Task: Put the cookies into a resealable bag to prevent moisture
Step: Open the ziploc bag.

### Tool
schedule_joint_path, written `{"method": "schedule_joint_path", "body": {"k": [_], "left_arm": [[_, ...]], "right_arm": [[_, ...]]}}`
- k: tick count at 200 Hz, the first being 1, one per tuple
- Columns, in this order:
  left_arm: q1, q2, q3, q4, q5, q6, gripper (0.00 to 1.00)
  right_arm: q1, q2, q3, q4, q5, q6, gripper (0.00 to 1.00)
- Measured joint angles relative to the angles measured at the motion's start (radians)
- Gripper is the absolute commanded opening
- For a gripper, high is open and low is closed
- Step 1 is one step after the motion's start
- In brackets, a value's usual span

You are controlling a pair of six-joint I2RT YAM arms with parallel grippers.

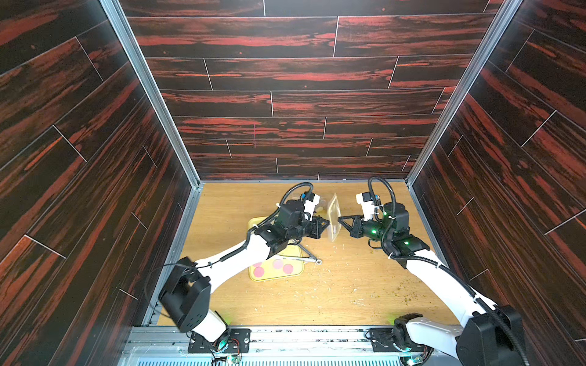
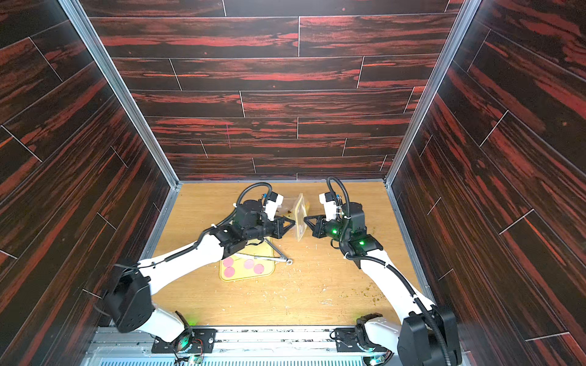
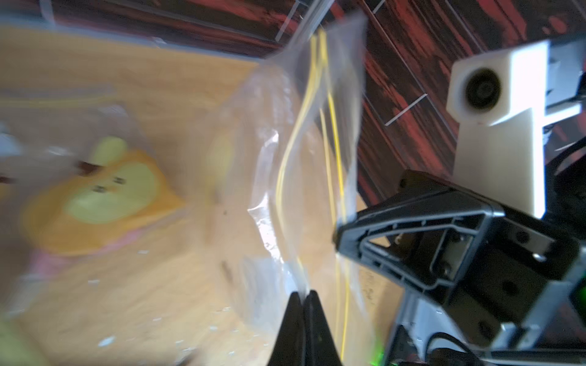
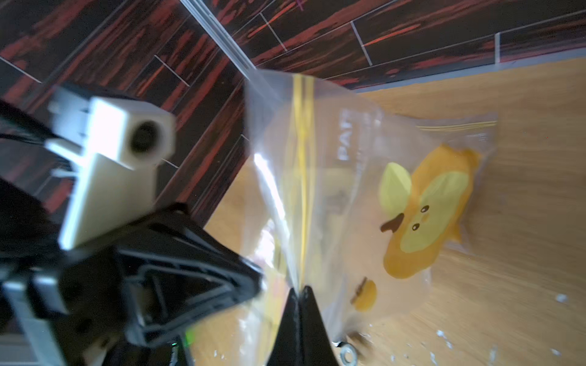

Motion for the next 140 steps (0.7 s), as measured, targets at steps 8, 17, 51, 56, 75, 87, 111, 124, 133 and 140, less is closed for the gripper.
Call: {"method": "schedule_joint_path", "body": {"k": [8, 17, 51, 56, 75, 87, 111, 124, 133, 140], "left_arm": [[0.000, -0.006, 0.008, -0.021, -0.014, 0.016, 0.00], [0.001, -0.009, 0.017, -0.046, -0.035, 0.033, 0.00], [0.000, -0.027, 0.058, -0.171, -0.155, 0.098, 0.00], [0.000, -0.027, 0.068, -0.191, -0.172, 0.105, 0.00], [0.000, -0.021, 0.114, -0.262, -0.231, 0.126, 0.00], [0.000, -0.016, 0.142, -0.297, -0.267, 0.137, 0.00], [0.000, -0.014, 0.172, -0.343, -0.309, 0.157, 0.00], [0.000, -0.014, 0.175, -0.348, -0.305, 0.164, 0.06], [0.000, -0.013, 0.175, -0.348, -0.291, 0.166, 0.09], [0.001, -0.011, 0.177, -0.347, -0.273, 0.165, 0.10]], "right_arm": [[0.000, -0.002, 0.002, -0.014, 0.010, -0.011, 0.00], [0.000, -0.003, 0.006, -0.036, 0.028, -0.024, 0.00], [0.000, -0.013, 0.031, -0.125, 0.120, -0.081, 0.00], [0.000, -0.015, 0.031, -0.128, 0.121, -0.084, 0.00], [0.001, -0.017, 0.031, -0.126, 0.113, -0.091, 0.00], [0.004, -0.017, 0.031, -0.114, 0.098, -0.090, 0.00], [0.017, -0.017, 0.031, -0.062, 0.061, -0.077, 0.00], [0.035, -0.016, 0.031, -0.030, 0.041, -0.065, 0.00], [0.047, -0.014, 0.031, 0.001, 0.023, -0.048, 0.00], [0.054, -0.011, 0.031, 0.026, 0.010, -0.036, 0.00]]}}
